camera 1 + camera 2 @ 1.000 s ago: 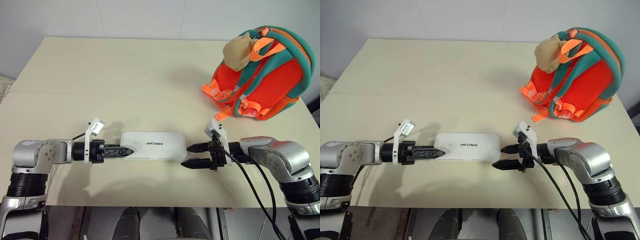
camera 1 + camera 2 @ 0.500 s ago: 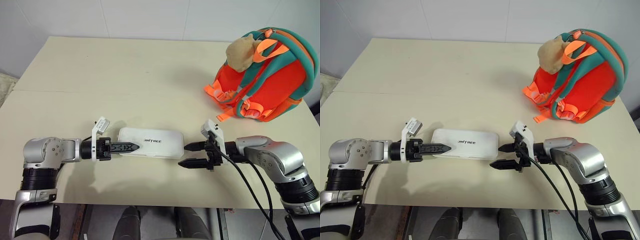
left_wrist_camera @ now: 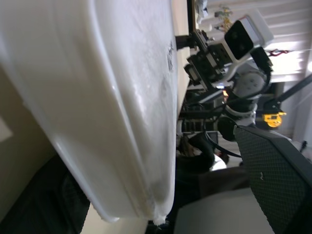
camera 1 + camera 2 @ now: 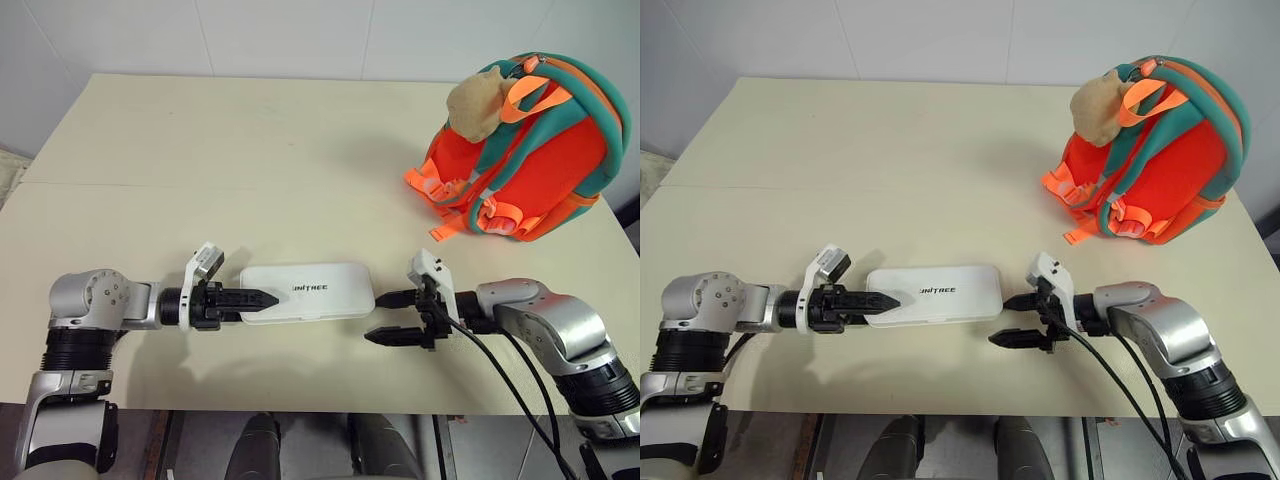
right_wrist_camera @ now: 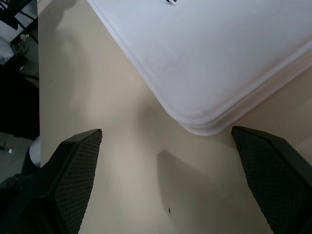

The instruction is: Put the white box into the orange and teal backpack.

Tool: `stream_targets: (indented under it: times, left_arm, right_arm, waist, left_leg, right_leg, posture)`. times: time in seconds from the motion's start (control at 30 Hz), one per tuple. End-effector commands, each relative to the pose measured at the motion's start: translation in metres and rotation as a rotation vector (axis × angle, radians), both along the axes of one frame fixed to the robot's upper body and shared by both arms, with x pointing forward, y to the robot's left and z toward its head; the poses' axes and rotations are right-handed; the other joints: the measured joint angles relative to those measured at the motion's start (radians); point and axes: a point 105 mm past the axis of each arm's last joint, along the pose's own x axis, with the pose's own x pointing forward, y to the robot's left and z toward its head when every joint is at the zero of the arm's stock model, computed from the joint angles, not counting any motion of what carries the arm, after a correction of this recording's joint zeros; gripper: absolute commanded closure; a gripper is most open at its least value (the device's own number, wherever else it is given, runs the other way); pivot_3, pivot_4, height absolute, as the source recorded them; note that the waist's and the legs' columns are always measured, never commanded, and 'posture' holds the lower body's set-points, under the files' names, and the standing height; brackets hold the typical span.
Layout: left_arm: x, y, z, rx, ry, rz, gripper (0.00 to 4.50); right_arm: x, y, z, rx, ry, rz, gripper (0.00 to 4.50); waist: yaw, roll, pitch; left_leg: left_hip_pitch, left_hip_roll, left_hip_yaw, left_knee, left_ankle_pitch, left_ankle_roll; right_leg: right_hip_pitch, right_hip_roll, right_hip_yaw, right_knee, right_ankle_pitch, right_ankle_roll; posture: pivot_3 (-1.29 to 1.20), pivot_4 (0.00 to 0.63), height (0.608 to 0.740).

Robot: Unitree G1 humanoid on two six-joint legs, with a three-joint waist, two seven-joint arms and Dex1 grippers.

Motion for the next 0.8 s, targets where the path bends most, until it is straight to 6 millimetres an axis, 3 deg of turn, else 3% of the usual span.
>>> stream_targets:
  times: [0.03, 0.3, 0.43, 0.6, 0.8]
  left_arm:
    - [-0.004, -0.003, 0.01, -0.038, -0.016, -0.035, 0.61]
    - [0.0, -0.008, 0.002, -0.044, -0.012, 0.001, 3.05]
    - [0.0, -0.011, 0.001, -0.058, -0.03, 0.011, 3.05]
    - [0.008, -0.01, 0.008, -0.052, -0.194, 0.034, 3.05]
    - [0.027, 0.004, 0.028, -0.082, -0.455, 0.117, 3.05]
  right_arm:
    - [-0.001, -0.006, -0.005, -0.018, 0.004, -0.005, 0.0]
    - [-0.008, -0.002, 0.0, 0.021, -0.007, 0.012, 0.0]
    - [-0.017, -0.005, 0.004, 0.042, -0.006, -0.001, 0.0]
    - [-0.014, -0.017, 0.018, 0.078, -0.058, -0.109, 0.0]
    - [0.014, -0.061, 0.054, 0.142, -0.253, -0.442, 0.0]
  waist:
    - [0.0, 0.0, 0.0]
    - [0.002, 0.0, 0.0]
    - [0.003, 0.0, 0.0]
    - [0.004, 0.0, 0.0]
    - [0.004, 0.0, 0.0]
  left_leg:
    - [0.0, 0.0, 0.0, 0.0, 0.0, 0.0]
    - [0.0, 0.0, 0.0, 0.001, 0.0, 0.0]
    - [0.0, 0.0, 0.0, 0.001, 0.0, 0.0]
    - [0.0, 0.0, 0.0, 0.001, 0.0, 0.0]
    - [0.0, 0.0, 0.0, 0.002, 0.0, 0.0]
  right_leg:
    - [0.0, 0.0, 0.0, 0.0, 0.0, 0.0]
    - [0.0, 0.0, 0.0, 0.0, 0.0, 0.0]
    - [0.0, 0.0, 0.0, 0.0, 0.0, 0.0]
    - [0.0, 0.0, 0.0, 0.001, 0.0, 0.0]
    - [0.0, 0.0, 0.0, 0.001, 0.0, 0.0]
  posture:
    - [0.0, 0.15, 0.74]
    - [0.0, 0.15, 0.74]
    - [0.0, 0.15, 0.74]
    - [0.0, 0.15, 0.74]
    - [0.0, 0.15, 0.74]
